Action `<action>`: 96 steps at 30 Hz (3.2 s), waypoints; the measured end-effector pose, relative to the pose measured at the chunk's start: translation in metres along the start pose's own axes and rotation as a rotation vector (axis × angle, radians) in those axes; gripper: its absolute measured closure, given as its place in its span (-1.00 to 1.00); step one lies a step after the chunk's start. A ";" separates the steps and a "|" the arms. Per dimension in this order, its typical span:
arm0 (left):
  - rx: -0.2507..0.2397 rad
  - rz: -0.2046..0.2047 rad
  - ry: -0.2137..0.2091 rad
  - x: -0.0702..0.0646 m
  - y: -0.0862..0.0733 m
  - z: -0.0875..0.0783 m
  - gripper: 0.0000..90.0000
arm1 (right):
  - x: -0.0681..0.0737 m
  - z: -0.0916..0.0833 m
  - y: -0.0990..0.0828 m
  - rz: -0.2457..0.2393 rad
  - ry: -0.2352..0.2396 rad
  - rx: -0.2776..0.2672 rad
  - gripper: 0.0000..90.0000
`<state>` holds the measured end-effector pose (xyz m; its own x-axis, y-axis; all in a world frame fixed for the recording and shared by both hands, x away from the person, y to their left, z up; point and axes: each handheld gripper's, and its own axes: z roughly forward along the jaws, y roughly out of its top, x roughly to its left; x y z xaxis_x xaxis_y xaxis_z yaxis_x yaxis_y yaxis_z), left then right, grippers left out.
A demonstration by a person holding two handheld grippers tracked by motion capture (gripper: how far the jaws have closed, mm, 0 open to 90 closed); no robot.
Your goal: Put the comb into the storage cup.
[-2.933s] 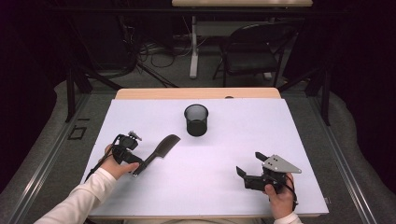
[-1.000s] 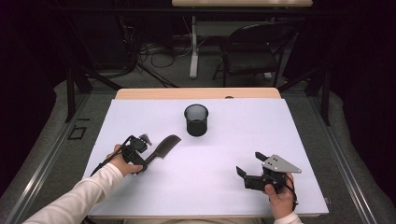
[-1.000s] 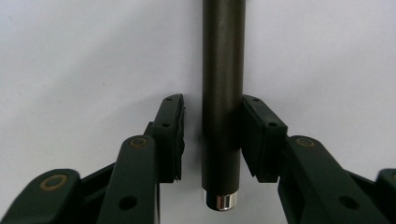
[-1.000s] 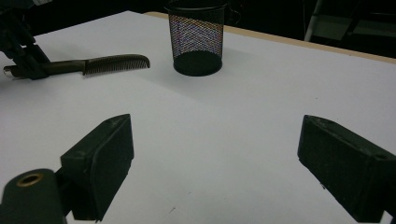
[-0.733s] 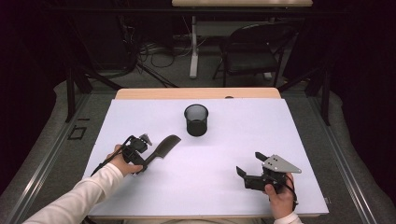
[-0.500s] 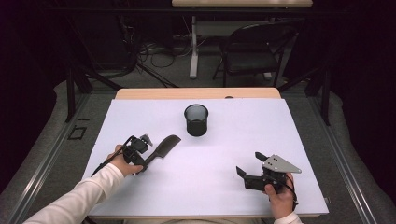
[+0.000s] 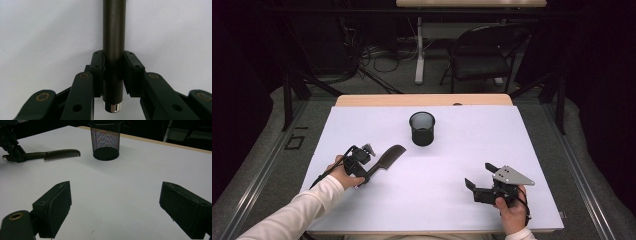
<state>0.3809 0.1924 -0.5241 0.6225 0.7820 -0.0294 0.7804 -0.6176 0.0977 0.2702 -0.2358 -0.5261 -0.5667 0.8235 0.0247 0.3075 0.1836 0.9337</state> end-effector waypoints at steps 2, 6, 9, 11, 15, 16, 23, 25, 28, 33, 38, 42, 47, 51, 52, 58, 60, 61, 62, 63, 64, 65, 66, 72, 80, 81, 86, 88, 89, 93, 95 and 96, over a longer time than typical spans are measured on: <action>0.000 -0.001 0.002 0.000 0.000 0.000 0.61 | 0.000 0.000 0.000 -0.001 0.001 -0.001 -0.76; -0.003 -0.002 0.000 0.000 0.000 0.000 0.61 | 0.000 0.000 0.000 0.001 0.001 0.000 -0.76; -0.009 -0.004 -0.002 0.000 -0.001 0.000 0.61 | 0.000 0.000 0.000 -0.001 0.001 -0.001 -0.76; -0.007 -0.004 -0.004 0.001 -0.001 0.000 0.61 | 0.000 0.000 0.000 0.000 0.001 -0.001 -0.76; -0.008 -0.008 -0.007 0.001 -0.001 0.000 0.61 | 0.000 0.000 0.000 -0.001 0.000 -0.001 -0.76; -0.008 -0.009 -0.008 0.001 -0.001 0.000 0.61 | 0.000 0.000 0.000 -0.001 0.000 -0.001 -0.76; -0.024 -0.026 -0.021 0.003 -0.002 0.000 0.62 | 0.000 0.000 0.000 -0.002 0.001 -0.001 -0.76; -0.027 -0.028 -0.023 0.003 -0.002 -0.001 0.62 | 0.000 0.000 0.000 -0.001 0.001 -0.002 -0.76; -0.031 -0.032 -0.032 0.004 -0.002 -0.001 0.62 | 0.000 0.000 0.000 0.000 0.001 0.000 -0.76; -0.045 -0.030 -0.031 0.005 -0.003 -0.003 0.62 | 0.000 0.000 0.000 -0.002 0.000 0.001 -0.76; -0.059 -0.033 -0.034 0.007 -0.005 -0.007 0.62 | 0.000 0.000 0.000 -0.002 0.001 0.001 -0.76; -0.071 -0.036 -0.034 0.008 -0.005 -0.010 0.62 | 0.000 0.000 0.000 -0.002 0.001 0.005 -0.76; -0.085 -0.033 -0.030 0.009 -0.006 -0.016 0.62 | 0.000 0.000 0.000 0.000 0.001 0.007 -0.76; -0.111 -0.039 -0.034 0.010 -0.006 -0.023 0.62 | 0.000 0.000 0.000 -0.002 0.001 0.007 -0.76; -0.113 -0.042 -0.035 0.010 -0.006 -0.024 0.62 | 0.000 0.000 0.000 -0.002 0.002 0.007 -0.76; -0.140 -0.039 -0.033 0.011 -0.007 -0.030 0.62 | 0.000 0.000 0.000 -0.001 -0.001 0.007 -0.76; -0.152 -0.037 -0.028 0.011 -0.008 -0.032 0.62 | 0.000 0.000 0.000 0.000 0.000 0.007 -0.76; -0.159 -0.037 -0.029 0.011 -0.008 -0.034 0.62 | 0.000 0.000 0.000 -0.002 0.000 0.010 -0.76; -0.161 -0.035 -0.027 0.012 -0.008 -0.036 0.62 | 0.000 0.000 0.000 -0.002 0.000 0.010 -0.76; -0.173 -0.037 -0.026 0.012 -0.008 -0.037 0.62 | 0.000 0.000 0.000 -0.002 0.001 0.010 -0.76; -0.180 -0.037 -0.028 0.012 -0.008 -0.039 0.62 | 0.000 0.000 0.000 -0.002 0.000 0.010 -0.76; -0.184 -0.037 -0.030 0.012 -0.008 -0.041 0.62 | 0.000 0.000 0.000 -0.001 0.000 0.010 -0.76; -0.193 -0.037 -0.026 0.012 -0.008 -0.043 0.62 | 0.000 0.000 0.000 -0.001 0.000 0.010 -0.76; -0.243 -0.036 -0.027 0.011 -0.007 -0.054 0.62 | 0.000 0.000 0.000 -0.002 -0.001 0.013 -0.76; -0.303 -0.015 0.000 0.006 -0.008 -0.066 0.62 | 0.000 0.000 0.000 -0.001 0.000 0.010 -0.76; -0.311 -0.014 0.000 0.006 -0.008 -0.068 0.62 | 0.000 0.000 0.000 -0.002 0.000 0.010 -0.76; -0.369 -0.005 0.037 0.004 -0.010 -0.076 0.62 | 0.000 0.000 0.000 -0.001 0.000 0.011 -0.76; -0.388 -0.003 0.049 0.003 -0.010 -0.078 0.62 | 0.000 0.001 0.000 -0.001 0.000 0.012 -0.76; -0.396 -0.002 0.051 0.003 -0.010 -0.079 0.62 | 0.000 0.001 0.000 -0.001 -0.002 0.012 -0.76; -0.433 0.001 0.054 0.002 -0.011 -0.083 0.62 | 0.000 0.001 0.000 -0.003 -0.001 0.014 -0.76; -0.450 0.001 0.055 0.002 -0.011 -0.085 0.62 | 0.000 0.001 0.000 -0.002 0.000 0.013 -0.76; -0.459 0.001 0.059 0.002 -0.011 -0.085 0.62 | 0.000 0.001 0.000 -0.001 0.000 0.014 -0.76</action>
<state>0.3684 0.2074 -0.4404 0.6089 0.7928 0.0262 0.6650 -0.5282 0.5281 0.2706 -0.2353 -0.5266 -0.5668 0.8235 0.0232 0.3171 0.1920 0.9287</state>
